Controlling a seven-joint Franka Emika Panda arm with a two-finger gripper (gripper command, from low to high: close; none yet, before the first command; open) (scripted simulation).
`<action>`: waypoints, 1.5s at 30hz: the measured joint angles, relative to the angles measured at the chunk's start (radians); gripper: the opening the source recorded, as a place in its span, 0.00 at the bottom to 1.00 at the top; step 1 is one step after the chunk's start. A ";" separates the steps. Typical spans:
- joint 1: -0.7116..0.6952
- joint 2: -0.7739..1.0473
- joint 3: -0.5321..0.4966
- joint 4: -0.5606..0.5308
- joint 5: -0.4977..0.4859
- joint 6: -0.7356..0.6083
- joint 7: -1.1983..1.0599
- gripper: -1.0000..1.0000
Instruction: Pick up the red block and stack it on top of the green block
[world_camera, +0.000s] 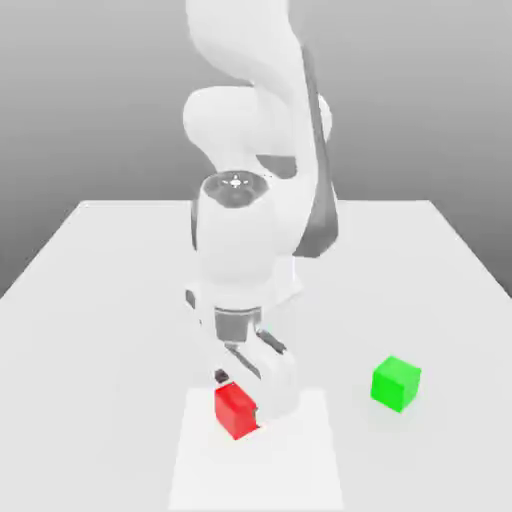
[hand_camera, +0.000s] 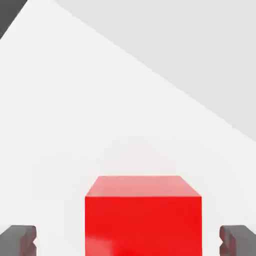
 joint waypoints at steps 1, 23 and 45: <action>0.014 0.020 -0.017 0.001 -0.013 0.017 0.008 0.00; 0.004 -0.236 0.068 -0.038 0.172 -0.197 -0.140 0.00; 0.399 -0.287 0.298 -0.031 0.201 -0.248 -0.451 0.00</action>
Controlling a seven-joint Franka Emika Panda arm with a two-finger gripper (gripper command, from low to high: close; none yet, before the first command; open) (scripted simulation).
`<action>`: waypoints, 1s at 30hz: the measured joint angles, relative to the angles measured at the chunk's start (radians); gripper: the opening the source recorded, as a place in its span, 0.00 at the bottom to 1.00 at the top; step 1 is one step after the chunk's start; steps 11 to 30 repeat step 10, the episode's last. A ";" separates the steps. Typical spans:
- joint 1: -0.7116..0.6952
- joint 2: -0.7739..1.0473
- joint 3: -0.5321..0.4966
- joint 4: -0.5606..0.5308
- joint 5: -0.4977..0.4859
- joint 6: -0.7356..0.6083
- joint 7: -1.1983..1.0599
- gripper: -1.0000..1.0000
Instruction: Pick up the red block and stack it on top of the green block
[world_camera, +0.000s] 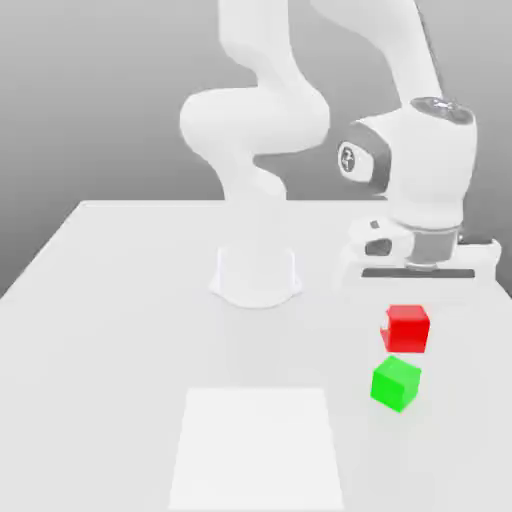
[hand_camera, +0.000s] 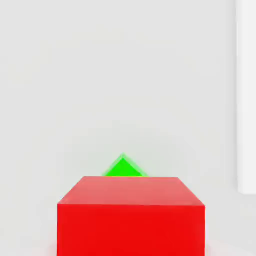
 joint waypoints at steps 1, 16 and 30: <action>-0.006 0.017 0.001 0.001 -0.018 0.015 0.013 0.00; 0.002 0.167 -0.042 -0.002 -0.184 0.153 0.130 1.00; 0.002 0.167 -0.042 -0.002 -0.184 0.153 0.130 1.00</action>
